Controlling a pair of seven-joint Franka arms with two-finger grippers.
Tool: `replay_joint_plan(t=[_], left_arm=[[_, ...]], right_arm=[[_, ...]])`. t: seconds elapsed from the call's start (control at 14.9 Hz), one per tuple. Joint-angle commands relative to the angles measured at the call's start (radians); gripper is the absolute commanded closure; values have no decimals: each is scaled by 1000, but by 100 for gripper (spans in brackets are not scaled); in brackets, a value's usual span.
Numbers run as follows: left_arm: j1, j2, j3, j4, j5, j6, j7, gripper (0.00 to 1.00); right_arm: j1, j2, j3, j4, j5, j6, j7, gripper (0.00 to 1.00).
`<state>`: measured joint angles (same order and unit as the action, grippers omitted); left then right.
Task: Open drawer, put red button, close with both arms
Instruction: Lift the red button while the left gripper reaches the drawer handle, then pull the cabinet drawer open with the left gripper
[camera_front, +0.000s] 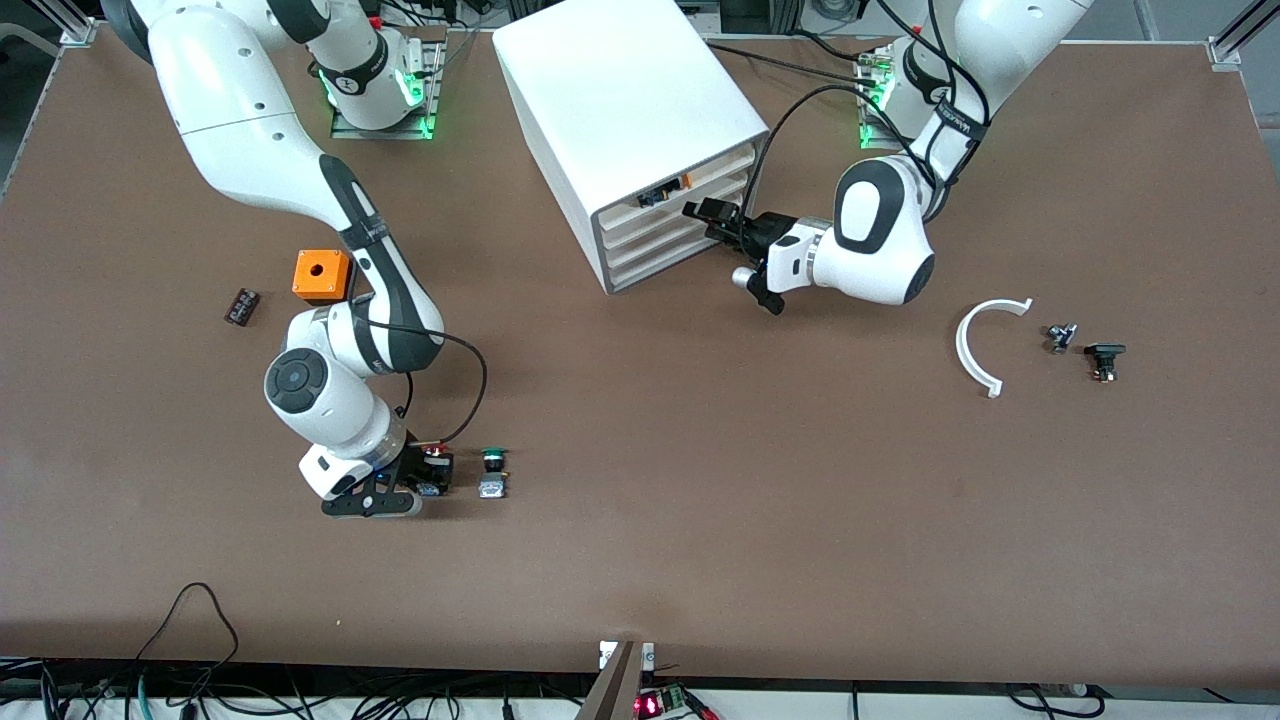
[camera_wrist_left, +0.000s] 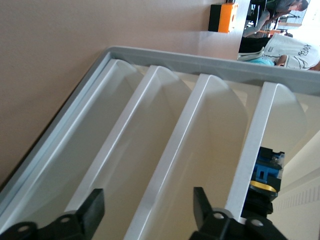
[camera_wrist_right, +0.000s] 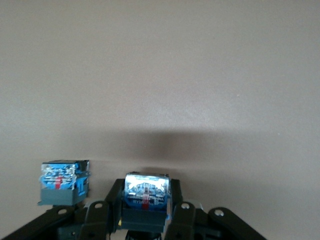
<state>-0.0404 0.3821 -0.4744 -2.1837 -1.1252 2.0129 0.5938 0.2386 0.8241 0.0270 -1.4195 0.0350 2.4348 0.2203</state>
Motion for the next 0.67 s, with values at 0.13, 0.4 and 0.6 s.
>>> replay_joint_plan(t=[0.13, 0.4, 0.6], left_arm=[[-13, -35, -30, -36, -38, 36, 29, 53], [-7, -25, -30, -31, -35, 38, 37, 100], [16, -20, -12, 8, -10, 33, 29, 100]], right_arm=[[10, -2, 1, 137, 5, -227, 146, 100], [64, 0, -9, 256, -4, -405, 326, 100], [74, 0, -9, 315, -21, -522, 410, 100]])
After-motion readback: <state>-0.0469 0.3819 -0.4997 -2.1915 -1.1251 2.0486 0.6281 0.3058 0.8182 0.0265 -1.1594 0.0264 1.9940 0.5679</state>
